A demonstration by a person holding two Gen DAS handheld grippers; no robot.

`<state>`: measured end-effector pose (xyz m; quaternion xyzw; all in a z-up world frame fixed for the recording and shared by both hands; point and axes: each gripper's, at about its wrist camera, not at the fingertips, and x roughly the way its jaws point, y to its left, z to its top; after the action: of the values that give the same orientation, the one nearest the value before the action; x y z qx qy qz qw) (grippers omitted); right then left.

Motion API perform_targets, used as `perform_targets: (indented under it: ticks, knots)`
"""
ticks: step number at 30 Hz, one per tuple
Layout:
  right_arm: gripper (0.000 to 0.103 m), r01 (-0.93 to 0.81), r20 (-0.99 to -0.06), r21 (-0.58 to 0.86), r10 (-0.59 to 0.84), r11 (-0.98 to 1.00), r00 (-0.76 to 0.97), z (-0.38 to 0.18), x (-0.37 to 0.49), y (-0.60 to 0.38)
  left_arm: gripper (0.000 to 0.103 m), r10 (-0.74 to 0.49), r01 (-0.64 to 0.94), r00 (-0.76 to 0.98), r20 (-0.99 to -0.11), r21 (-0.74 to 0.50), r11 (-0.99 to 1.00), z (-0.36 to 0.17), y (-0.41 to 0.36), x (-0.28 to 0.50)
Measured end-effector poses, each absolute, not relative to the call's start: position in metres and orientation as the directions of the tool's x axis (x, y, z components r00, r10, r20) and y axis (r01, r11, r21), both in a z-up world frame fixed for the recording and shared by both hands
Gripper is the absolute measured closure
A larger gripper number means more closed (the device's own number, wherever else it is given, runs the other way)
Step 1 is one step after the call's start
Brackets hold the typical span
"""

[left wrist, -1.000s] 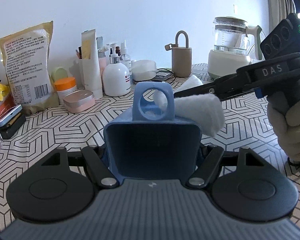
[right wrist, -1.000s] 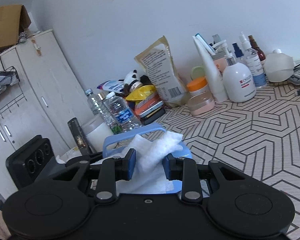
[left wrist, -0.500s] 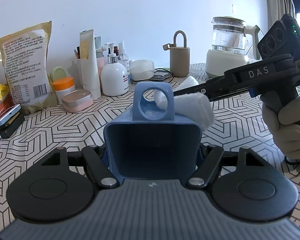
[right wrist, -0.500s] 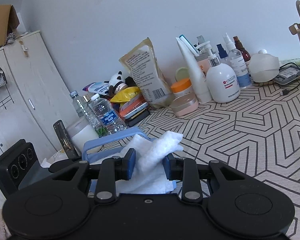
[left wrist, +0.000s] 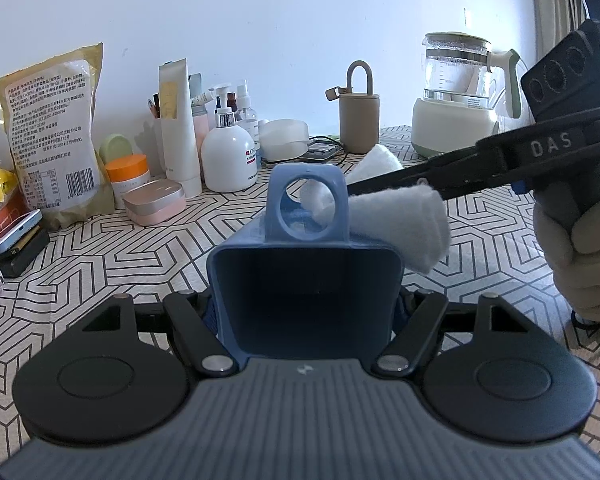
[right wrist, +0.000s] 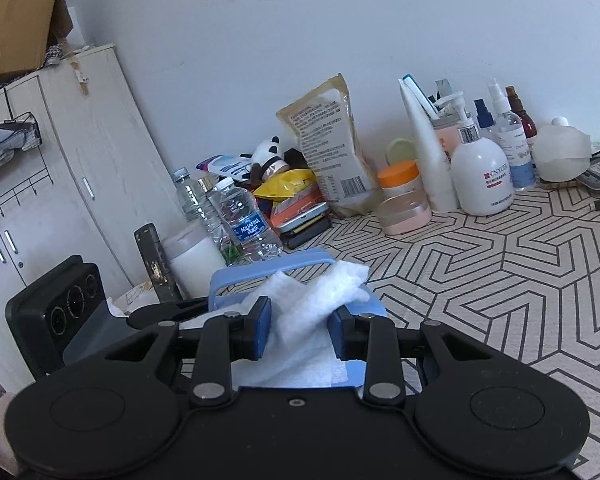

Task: Clean container
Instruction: 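Rub the white wipe along the container's side below the handle with the right tool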

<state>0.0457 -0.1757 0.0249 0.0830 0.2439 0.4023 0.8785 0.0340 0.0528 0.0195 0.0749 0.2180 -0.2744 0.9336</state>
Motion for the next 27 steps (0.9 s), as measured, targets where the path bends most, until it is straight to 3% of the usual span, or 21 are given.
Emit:
perform_targets:
  ticks: [10, 27]
  knots:
    - [0.066, -0.568, -0.393, 0.381, 0.684, 0.729, 0.614, 0.019, 0.065, -0.19, 0.03, -0.477, 0.546, 0.756, -0.447, 0.031, 0.837, 0.02, 0.05, 0.032]
    - [0.064, -0.648, -0.368, 0.363, 0.741, 0.67, 0.561, 0.023, 0.051, -0.18, 0.03, -0.478, 0.547, 0.755, -0.448, 0.031, 0.836, 0.021, 0.049, 0.031]
